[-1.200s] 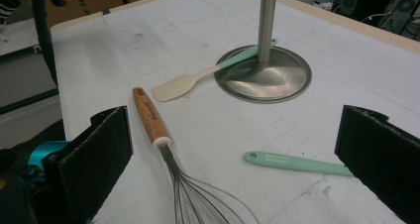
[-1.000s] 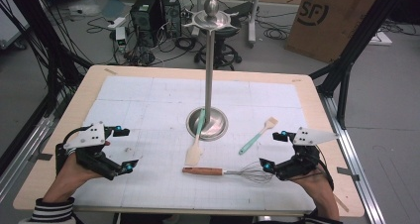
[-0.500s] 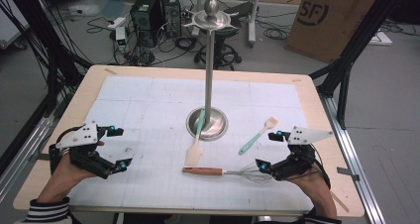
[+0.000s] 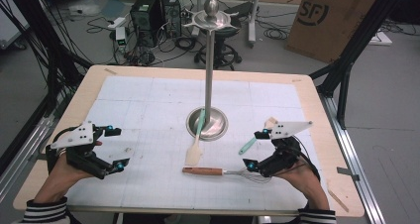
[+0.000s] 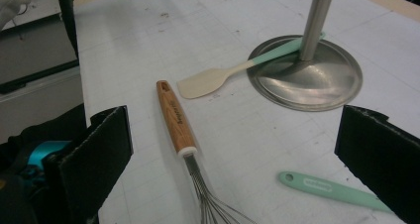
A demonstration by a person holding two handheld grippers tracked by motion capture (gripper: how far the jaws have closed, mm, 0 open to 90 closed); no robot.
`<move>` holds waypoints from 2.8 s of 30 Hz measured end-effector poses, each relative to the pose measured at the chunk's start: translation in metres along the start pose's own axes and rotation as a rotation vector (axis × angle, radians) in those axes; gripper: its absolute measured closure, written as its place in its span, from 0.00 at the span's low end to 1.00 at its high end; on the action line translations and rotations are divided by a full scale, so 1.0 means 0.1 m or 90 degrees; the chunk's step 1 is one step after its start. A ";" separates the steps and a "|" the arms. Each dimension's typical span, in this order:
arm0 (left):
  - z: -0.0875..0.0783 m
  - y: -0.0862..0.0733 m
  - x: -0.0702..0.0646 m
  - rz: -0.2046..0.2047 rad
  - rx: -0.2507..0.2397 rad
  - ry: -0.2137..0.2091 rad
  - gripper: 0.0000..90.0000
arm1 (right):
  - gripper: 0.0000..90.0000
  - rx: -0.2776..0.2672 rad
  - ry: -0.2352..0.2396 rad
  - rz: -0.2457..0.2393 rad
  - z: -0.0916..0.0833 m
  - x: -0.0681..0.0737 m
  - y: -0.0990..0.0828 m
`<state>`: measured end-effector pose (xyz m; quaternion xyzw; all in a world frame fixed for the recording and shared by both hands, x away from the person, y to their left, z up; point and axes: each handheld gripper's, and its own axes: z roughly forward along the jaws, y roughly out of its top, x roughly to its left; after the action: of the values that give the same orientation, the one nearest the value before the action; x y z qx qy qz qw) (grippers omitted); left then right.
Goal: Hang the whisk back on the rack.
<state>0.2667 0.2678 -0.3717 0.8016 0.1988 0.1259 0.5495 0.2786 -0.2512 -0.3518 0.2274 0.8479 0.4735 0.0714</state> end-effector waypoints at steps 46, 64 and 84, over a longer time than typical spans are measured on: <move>-0.01 -0.02 0.04 -0.011 0.001 0.007 0.02 | 0.00 0.307 0.119 -0.158 1.06 0.23 0.36; -0.01 -0.01 0.03 -0.011 -0.004 0.004 0.02 | 0.18 0.392 0.156 -0.154 1.33 0.24 0.29; -0.01 -0.02 0.03 -0.010 0.000 0.006 0.02 | 0.50 0.452 0.181 -0.110 1.45 0.19 0.24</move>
<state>0.2688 0.2702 -0.3729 0.7994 0.2078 0.1251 0.5496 0.3187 -0.1199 -0.4085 0.0981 0.9765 0.1696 -0.0901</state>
